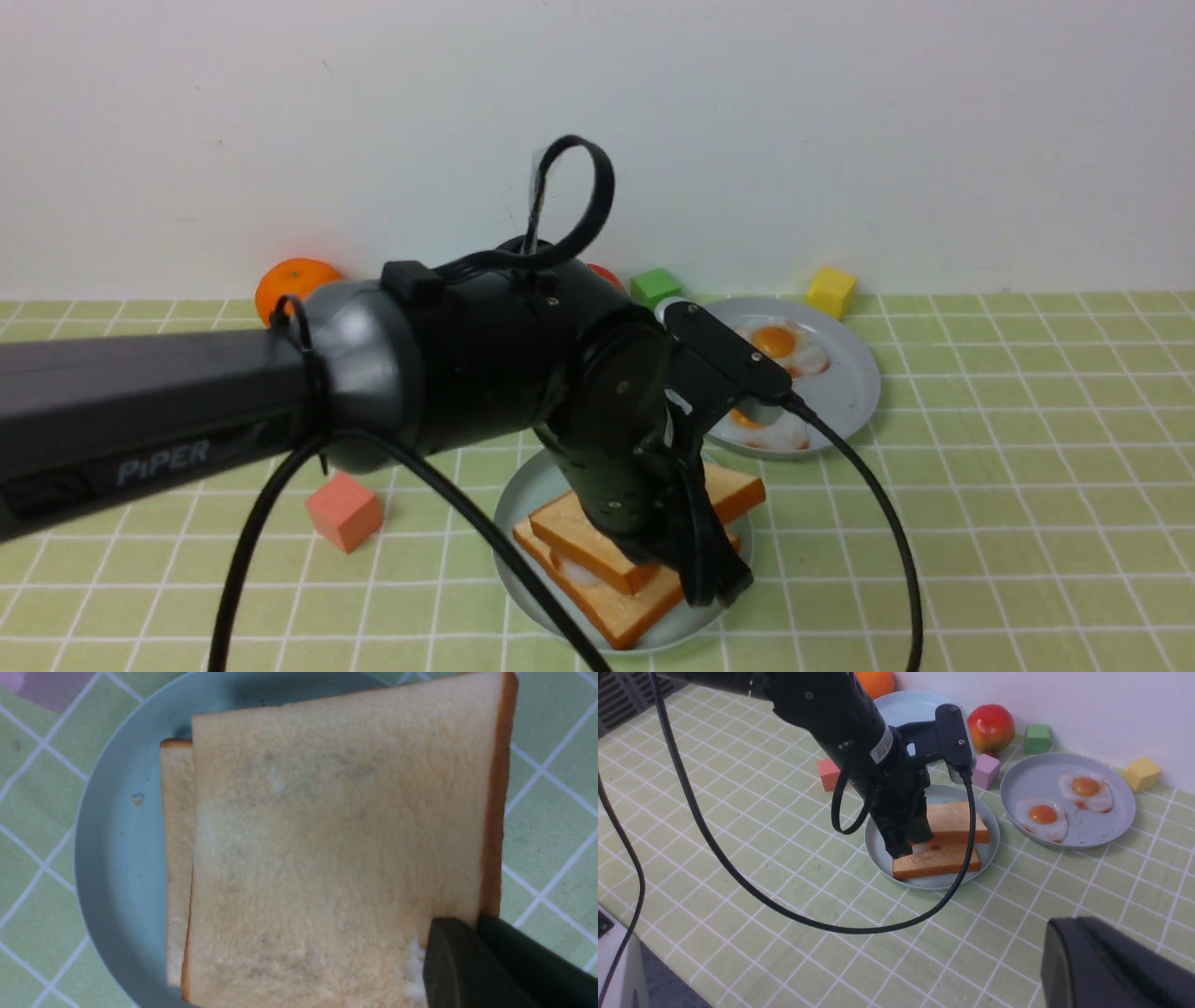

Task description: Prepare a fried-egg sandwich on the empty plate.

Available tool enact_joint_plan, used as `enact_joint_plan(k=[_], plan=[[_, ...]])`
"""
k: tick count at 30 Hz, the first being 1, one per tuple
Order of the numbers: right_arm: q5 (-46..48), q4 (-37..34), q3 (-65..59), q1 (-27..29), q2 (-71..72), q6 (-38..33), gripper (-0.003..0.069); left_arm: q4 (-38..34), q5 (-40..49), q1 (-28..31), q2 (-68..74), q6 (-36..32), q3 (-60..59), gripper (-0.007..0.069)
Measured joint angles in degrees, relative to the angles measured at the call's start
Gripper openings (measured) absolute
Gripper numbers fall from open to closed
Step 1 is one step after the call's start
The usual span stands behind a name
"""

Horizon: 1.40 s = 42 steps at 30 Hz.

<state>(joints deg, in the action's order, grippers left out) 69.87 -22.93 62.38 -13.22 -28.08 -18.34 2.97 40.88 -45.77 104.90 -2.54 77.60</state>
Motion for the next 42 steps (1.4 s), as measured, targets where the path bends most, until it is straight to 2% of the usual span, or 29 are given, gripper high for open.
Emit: enact_joint_plan(k=[9, 18, 21, 25, 26, 28, 33, 35, 38, 41, 42], plan=[[0.1, 0.0, -2.2, 0.0, 0.2, 0.0, 0.0015, 3.6, 0.1, 0.0, 1.2, 0.0, 0.0, 0.0009], [-1.3, 0.0, -2.2, 0.0, 0.2, 0.0, 0.0017, 1.9, 0.7, 0.0, 1.2, 0.0, 0.0, 0.0017], [-1.5, 0.0, -2.2, 0.0, 0.2, 0.0, 0.0017, 1.5, 1.4, 0.0, 1.2, 0.0, 0.0, 0.0059], [-2.0, 0.0, -2.2, 0.0, 0.2, 0.0, 0.002, 1.0, 2.0, 0.0, 1.2, 0.0, 0.0, 0.0179], [-2.0, 0.0, -2.2, 0.0, 0.2, 0.0, 0.002, 1.0, 2.0, 0.0, 1.2, 0.0, 0.0, 0.0185], [-2.3, 0.0, -2.2, 0.0, 0.2, 0.0, 0.0022, 0.1, 2.1, 0.0, 1.2, 0.0, 0.0, 0.0272], [-2.4, 0.0, -2.2, 0.0, 0.2, 0.0, 0.0027, -1.0, 2.2, 0.0, 1.2, 0.0, 0.0, 0.0339], [-2.4, 0.0, -2.2, 0.0, 0.2, 0.0, 0.0028, -1.9, 3.1, 0.0, 0.1, 0.6, 0.4, 0.0333], [-2.4, 0.3, -2.2, 0.0, 0.2, 0.0, 0.003, -2.2, 3.7, 0.0, -2.9, 1.5, 1.1, 0.0275], [-2.4, 1.2, -2.2, 0.0, 0.2, 0.0, 0.0031, -2.3, 3.6, 0.0, -12.4, 2.5, 1.7, 0.0109], [-2.4, 1.3, -2.2, 0.0, 0.2, 0.0, 0.0031, -2.3, 3.6, 0.0, -13.1, 2.5, 1.7, 0.0097]])
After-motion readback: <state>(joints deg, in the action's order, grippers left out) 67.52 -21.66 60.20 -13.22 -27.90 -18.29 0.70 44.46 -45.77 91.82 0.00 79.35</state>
